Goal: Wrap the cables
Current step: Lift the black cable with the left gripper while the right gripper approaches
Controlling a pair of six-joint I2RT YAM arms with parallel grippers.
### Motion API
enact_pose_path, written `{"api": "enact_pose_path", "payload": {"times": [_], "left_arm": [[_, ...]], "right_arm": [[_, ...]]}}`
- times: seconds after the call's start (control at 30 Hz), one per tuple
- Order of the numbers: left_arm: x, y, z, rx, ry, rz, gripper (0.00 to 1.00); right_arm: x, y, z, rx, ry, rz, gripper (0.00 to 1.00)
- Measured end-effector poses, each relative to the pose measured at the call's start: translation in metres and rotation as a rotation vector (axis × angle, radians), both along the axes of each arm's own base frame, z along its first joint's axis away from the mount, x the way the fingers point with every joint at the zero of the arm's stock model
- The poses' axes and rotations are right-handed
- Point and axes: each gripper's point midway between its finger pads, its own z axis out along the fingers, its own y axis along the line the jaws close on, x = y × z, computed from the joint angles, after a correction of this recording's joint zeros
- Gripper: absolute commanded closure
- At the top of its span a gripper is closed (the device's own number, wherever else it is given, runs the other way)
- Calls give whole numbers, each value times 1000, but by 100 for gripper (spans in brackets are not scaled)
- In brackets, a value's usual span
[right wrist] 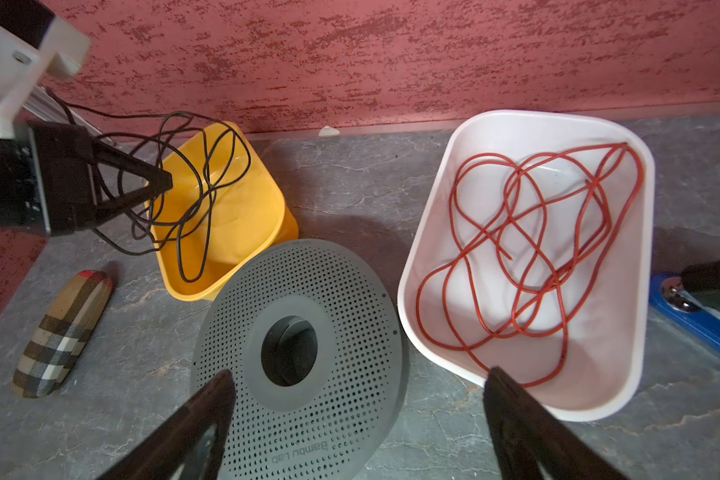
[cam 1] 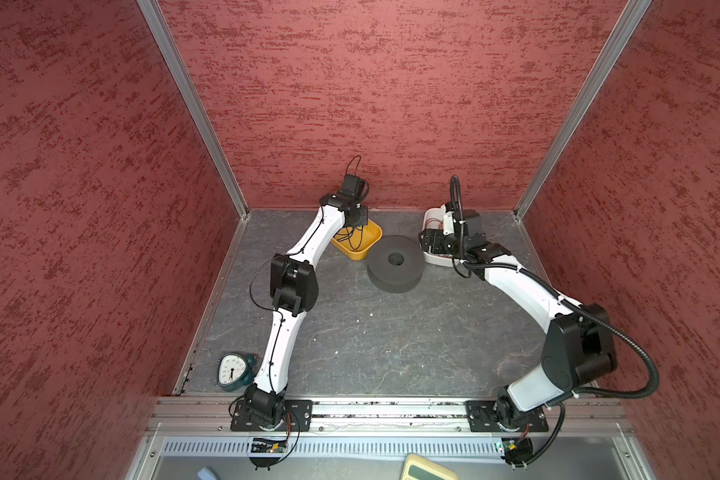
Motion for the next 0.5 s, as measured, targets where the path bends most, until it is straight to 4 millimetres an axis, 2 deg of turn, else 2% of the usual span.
{"api": "enact_pose_path", "payload": {"times": [0.27, 0.5], "left_arm": [[-36, -5, 52, -19, -40, -28, 100], [-74, -7, 105, -57, -100, -48, 100]], "right_arm": [[-10, 14, 11, 79, 12, 60, 11], [-28, 25, 38, 137, -13, 105, 10]]}}
